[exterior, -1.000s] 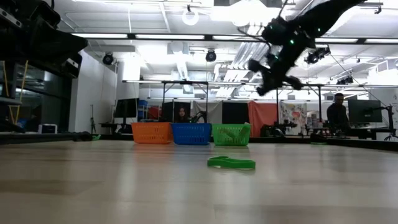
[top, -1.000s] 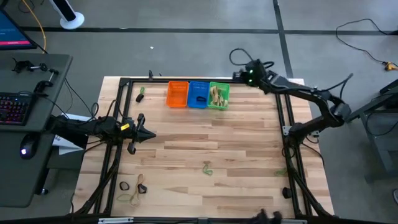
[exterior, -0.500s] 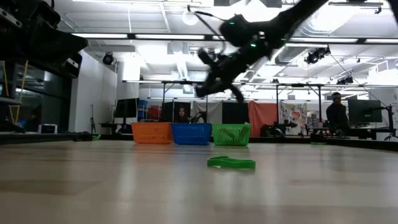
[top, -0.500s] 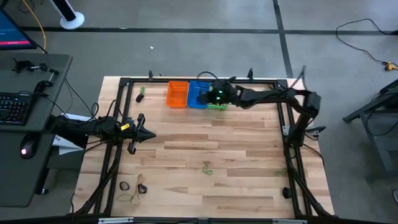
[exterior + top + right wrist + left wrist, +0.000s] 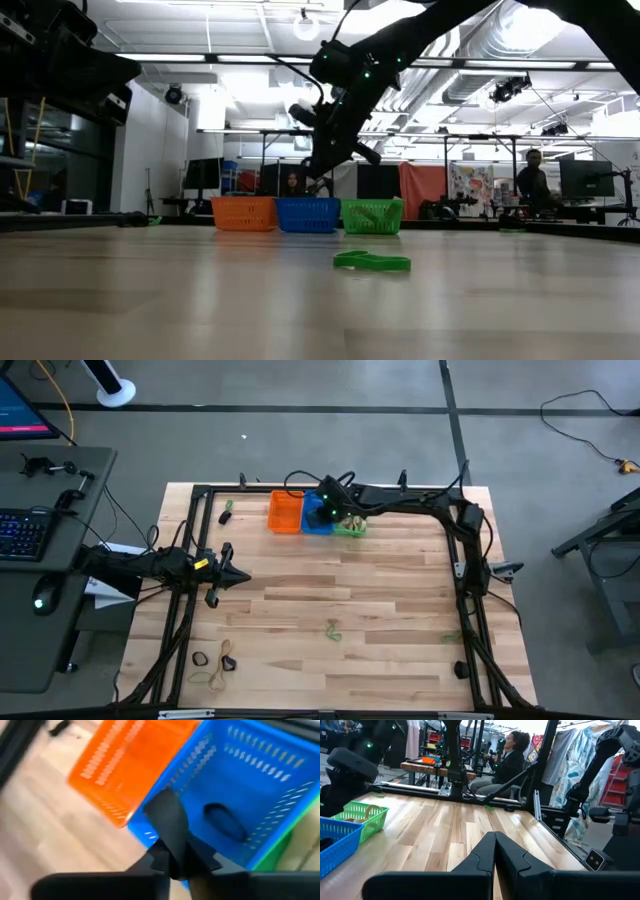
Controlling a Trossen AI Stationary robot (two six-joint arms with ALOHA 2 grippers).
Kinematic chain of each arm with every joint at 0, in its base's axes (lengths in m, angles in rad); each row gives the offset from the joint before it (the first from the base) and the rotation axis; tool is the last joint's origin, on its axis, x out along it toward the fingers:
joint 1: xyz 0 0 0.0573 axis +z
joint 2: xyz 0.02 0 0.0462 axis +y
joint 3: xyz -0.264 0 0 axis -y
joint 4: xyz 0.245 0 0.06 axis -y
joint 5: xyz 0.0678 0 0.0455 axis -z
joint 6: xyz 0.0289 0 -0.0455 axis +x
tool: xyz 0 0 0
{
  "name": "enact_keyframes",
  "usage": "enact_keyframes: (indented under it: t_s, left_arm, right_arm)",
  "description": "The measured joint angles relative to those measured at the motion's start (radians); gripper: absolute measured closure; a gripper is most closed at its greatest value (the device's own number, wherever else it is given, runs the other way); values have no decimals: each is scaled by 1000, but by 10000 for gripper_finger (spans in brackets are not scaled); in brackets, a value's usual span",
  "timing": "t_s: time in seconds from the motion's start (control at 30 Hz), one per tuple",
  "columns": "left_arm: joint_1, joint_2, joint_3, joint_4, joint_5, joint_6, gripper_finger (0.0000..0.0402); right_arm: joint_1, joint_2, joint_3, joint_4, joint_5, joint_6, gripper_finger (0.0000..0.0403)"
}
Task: Sort rubber bands into baskets
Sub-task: Put the black rubber band into the blue bin
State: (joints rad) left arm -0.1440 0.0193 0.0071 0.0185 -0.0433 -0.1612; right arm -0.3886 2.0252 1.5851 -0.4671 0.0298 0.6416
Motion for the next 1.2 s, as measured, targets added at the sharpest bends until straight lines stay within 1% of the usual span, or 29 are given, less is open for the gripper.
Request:
enact_keyframes:
  t_s: [0.1, 0.2, 0.27, 0.33, 0.4, 0.5, 0.63, 0.77, 0.83, 0.9, 0.97, 1.03, 1.13, 1.2]
  left_arm:
    - [0, 0, 0, 0, 0, 0, 401]
    - [0, 0, 0, 0, 0, 0, 401]
    - [0, 0, 0, 0, 0, 0, 401]
    - [0, 0, 0, 0, 0, 0, 401]
    - [0, 0, 0, 0, 0, 0, 401]
    - [0, 0, 0, 0, 0, 0, 401]
    - [0, 0, 0, 0, 0, 0, 401]
    - [0, 0, 0, 0, 0, 0, 401]
    - [0, 0, 0, 0, 0, 0, 401]
    - [0, 0, 0, 0, 0, 0, 401]
    - [0, 0, 0, 0, 0, 0, 401]
    - [0, 0, 0, 0, 0, 0, 401]
    - [0, 0, 0, 0, 0, 0, 401]
    - [0, 0, 0, -1, -1, 0, 401]
  right_arm:
    - [-4, 0, 1, -22, -35, -18, 313]
    - [-4, 0, 1, -28, -31, -25, 249]
    - [-4, 0, 1, -25, -23, -57, 209]
    - [-4, 0, 1, -24, -22, -78, 177]
    - [-8, 0, 1, -23, -22, -82, 157]
    - [-10, 0, 1, -22, -36, -98, 146]
    - [23, -25, 0, -4, -112, -196, 144]
    - [117, -37, 0, 8, -228, -297, 144]
    - [184, -36, 0, 20, -301, -340, 144]
    - [273, -31, 0, 52, -346, -391, 144]
    - [369, -24, 0, 75, -350, -448, 144]
    - [458, -8, 0, 126, -316, -477, 144]
    - [558, 14, 0, 228, -226, -449, 144]
    - [603, 39, 1, 293, -195, -385, 144]
